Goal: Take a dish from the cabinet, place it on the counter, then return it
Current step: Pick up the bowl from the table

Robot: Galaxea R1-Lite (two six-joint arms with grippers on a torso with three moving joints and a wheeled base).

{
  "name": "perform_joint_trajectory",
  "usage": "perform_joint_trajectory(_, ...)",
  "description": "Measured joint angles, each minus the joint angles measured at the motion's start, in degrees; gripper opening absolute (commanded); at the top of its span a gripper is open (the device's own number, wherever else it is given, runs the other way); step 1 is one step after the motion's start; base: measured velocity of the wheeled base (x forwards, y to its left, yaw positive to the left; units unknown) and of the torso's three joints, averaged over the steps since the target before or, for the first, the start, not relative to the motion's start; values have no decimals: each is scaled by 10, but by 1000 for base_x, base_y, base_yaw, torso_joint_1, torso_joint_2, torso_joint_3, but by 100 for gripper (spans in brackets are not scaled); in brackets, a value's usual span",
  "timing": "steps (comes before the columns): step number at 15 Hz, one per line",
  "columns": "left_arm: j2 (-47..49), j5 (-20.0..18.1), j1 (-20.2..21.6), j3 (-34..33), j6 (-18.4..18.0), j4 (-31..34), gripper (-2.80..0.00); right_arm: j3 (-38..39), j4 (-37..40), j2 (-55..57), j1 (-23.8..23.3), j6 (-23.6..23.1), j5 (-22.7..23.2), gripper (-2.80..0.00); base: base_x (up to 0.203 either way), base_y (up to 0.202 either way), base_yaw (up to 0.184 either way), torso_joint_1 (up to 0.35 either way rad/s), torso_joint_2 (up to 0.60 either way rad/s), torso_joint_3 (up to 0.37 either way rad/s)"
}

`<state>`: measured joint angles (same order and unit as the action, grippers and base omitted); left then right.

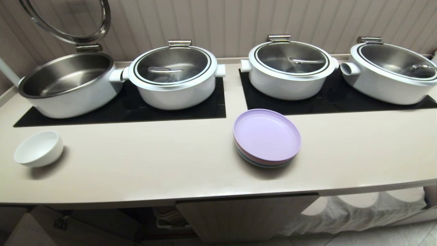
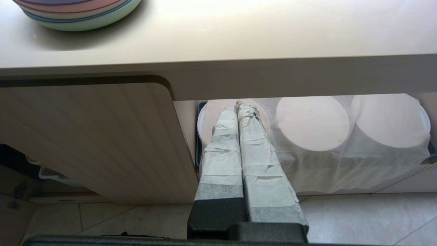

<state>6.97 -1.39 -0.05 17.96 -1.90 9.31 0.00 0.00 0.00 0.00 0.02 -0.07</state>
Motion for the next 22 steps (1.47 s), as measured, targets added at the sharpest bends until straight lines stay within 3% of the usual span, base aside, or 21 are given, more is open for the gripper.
perform_joint_trajectory(4, 167, 70, 0, 150, 4, 30, -280, 0, 0, 0, 0, 0, 0, -280, 0, 0, 0, 0, 0, 0)
perform_joint_trajectory(7, 299, 106, 1, 290, 48, 112, -280, 0, 0, 0, 0, 0, 0, -280, 0, 0, 0, 0, 0, 0)
perform_joint_trajectory(10, 425, 127, 45, 432, 106, 219, -280, 0, 0, 0, 0, 0, 0, -280, 0, 0, 0, 0, 0, 0)
perform_joint_trajectory(12, 500, 132, 93, 516, 121, 296, -280, 0, 0, 0, 0, 0, 0, -280, 0, 0, 0, 0, 0, 0)
perform_joint_trajectory(16, 601, 124, 167, 644, 126, 437, -280, 0, 0, 0, 0, 0, 0, -280, 0, 0, 0, 0, 0, 0)
perform_joint_trajectory(19, 657, 75, 213, 735, 120, 525, -280, 0, 0, 0, 0, 0, 0, -280, 0, 0, 0, 0, 0, 0)
perform_joint_trajectory(22, 730, 27, 278, 820, 52, 578, -280, 0, 0, 0, 0, 0, 0, -280, 0, 0, 0, 0, 0, 0)
